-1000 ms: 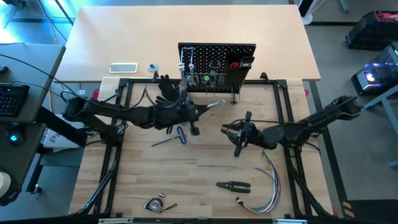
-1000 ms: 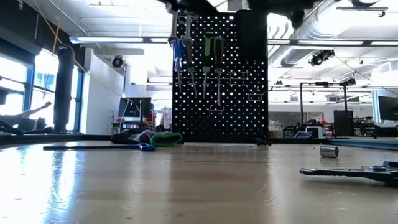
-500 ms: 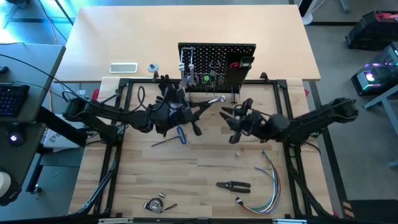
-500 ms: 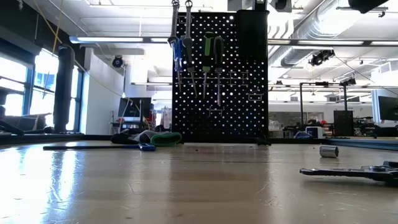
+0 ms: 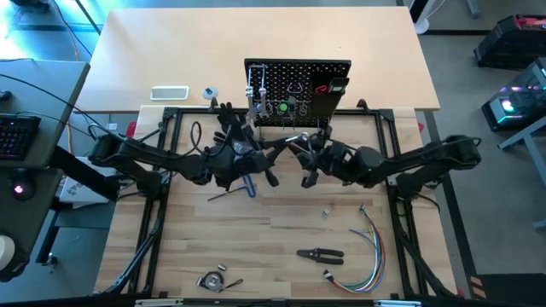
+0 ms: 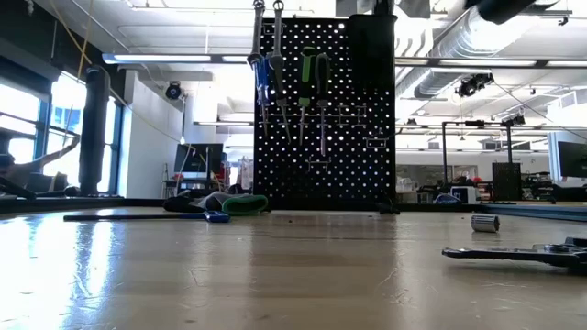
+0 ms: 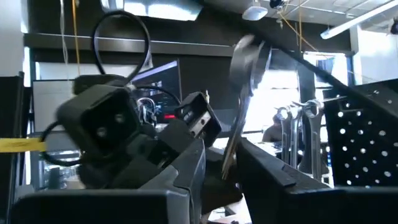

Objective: Hang tools onto peg board
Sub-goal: Hang the silver wrench on the pegboard

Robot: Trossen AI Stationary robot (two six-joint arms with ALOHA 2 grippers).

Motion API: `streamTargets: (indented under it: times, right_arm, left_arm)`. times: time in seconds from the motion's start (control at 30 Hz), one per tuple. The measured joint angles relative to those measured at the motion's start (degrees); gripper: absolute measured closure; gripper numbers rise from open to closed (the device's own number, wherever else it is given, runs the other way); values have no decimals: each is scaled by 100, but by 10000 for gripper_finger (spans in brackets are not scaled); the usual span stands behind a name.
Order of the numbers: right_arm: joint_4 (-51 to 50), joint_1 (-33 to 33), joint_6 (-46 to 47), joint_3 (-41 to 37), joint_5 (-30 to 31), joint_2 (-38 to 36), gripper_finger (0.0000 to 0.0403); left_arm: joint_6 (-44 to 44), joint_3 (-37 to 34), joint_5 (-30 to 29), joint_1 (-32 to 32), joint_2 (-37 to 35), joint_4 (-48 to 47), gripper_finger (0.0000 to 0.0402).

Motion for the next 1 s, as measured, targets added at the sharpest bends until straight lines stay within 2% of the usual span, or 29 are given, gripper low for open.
streamTargets:
  times: [0.2,0.4,0.67,0.77,0.9,1.0]
  right_arm:
    - [-293,-34,101,388,161,307,316]
    - [-290,-52,162,510,255,434,316]
    - [-256,-62,163,516,315,457,319]
    - [-254,-62,133,516,337,459,337]
    - [-254,-66,-65,514,365,457,382]
    - [-281,-107,-187,511,354,457,392]
  left_arm:
    - [394,-11,-105,-136,171,209,374]
    - [775,-11,-461,-211,160,516,374]
    - [758,-11,-432,-207,160,612,374]
    - [801,-11,-429,-207,160,728,374]
    - [835,-11,-444,-207,160,790,374]
    - [865,-11,-462,-204,160,738,374]
